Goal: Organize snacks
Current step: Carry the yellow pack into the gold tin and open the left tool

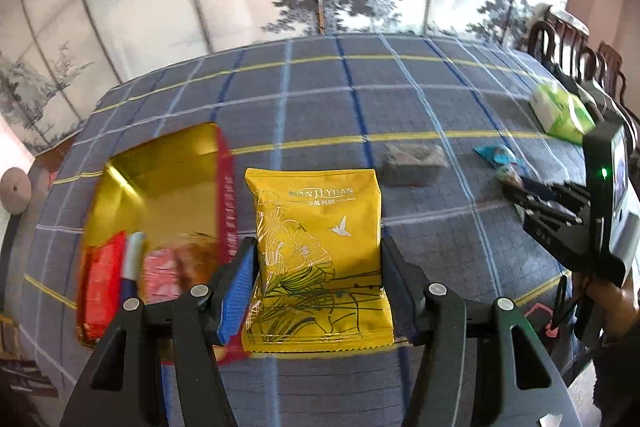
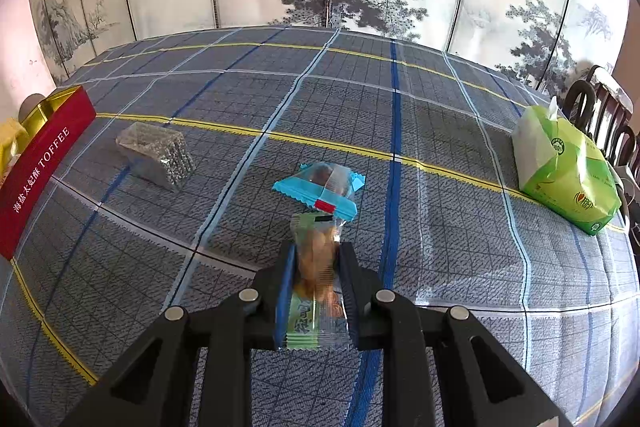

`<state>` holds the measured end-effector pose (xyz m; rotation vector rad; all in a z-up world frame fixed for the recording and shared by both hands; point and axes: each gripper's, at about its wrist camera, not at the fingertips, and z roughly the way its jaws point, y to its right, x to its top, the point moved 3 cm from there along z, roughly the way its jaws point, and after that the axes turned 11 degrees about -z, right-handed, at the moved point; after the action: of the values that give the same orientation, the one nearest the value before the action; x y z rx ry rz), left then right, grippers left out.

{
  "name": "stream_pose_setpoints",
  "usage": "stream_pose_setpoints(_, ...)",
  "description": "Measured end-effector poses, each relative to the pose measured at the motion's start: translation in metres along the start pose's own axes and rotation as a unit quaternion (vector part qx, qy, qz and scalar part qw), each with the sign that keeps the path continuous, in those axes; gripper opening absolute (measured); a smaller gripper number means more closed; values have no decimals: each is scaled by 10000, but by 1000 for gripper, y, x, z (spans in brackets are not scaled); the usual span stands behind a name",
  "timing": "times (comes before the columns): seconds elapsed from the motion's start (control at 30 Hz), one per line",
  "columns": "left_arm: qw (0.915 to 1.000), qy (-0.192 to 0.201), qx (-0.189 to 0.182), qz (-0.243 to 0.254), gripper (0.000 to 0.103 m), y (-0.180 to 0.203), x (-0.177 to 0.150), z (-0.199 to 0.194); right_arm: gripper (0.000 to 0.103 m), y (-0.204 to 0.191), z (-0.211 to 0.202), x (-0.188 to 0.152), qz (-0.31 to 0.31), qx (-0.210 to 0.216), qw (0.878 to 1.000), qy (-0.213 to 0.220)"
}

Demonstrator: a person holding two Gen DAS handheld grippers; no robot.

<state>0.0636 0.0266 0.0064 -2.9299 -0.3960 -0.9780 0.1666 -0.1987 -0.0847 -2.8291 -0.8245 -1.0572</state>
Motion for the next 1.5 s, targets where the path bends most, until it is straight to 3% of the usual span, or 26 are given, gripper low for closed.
stream_pose_setpoints(0.37,9961,149,602,-629,56,-85,17,-7,22,-1,0,0,-1,-1,10000,-1)
stream_pose_setpoints(0.7,9911,-137,901,-975,56,-143,7,6,22,-1,0,0,-2,-1,10000,-1)
stream_pose_setpoints(1.03,9909,-434,868,-934,56,-151,-12,23,22,-1,0,0,-3,-2,10000,-2)
stream_pose_setpoints(1.5,9918,-376,944,-780,56,-149,-17,25,22,-1,-1,0,-24,-56,10000,-6)
